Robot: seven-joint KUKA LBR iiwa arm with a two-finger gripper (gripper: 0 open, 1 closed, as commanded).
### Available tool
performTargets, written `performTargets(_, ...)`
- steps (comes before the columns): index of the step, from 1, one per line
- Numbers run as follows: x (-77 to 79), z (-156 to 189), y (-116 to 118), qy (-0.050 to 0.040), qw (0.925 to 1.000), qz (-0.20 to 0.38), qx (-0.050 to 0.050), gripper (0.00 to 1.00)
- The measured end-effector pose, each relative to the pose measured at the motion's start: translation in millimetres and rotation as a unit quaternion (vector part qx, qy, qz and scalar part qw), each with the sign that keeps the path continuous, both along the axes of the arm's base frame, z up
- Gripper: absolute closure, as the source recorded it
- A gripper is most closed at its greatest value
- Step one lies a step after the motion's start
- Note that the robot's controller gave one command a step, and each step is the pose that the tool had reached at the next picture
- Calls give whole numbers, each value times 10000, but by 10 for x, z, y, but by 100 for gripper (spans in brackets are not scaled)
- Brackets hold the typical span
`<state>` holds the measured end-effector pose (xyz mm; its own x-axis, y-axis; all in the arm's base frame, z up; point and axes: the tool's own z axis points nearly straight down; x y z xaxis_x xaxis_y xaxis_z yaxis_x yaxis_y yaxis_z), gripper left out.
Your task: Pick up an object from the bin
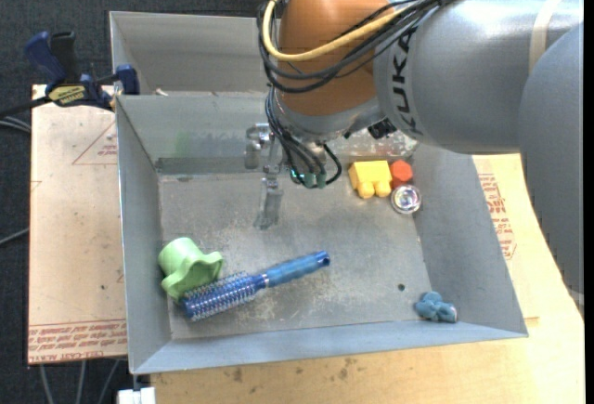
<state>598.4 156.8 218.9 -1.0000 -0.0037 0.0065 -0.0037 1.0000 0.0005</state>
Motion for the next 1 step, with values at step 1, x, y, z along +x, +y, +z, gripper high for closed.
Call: performTargets(1,-363,-689,-364,12,9997,254,-12,0)
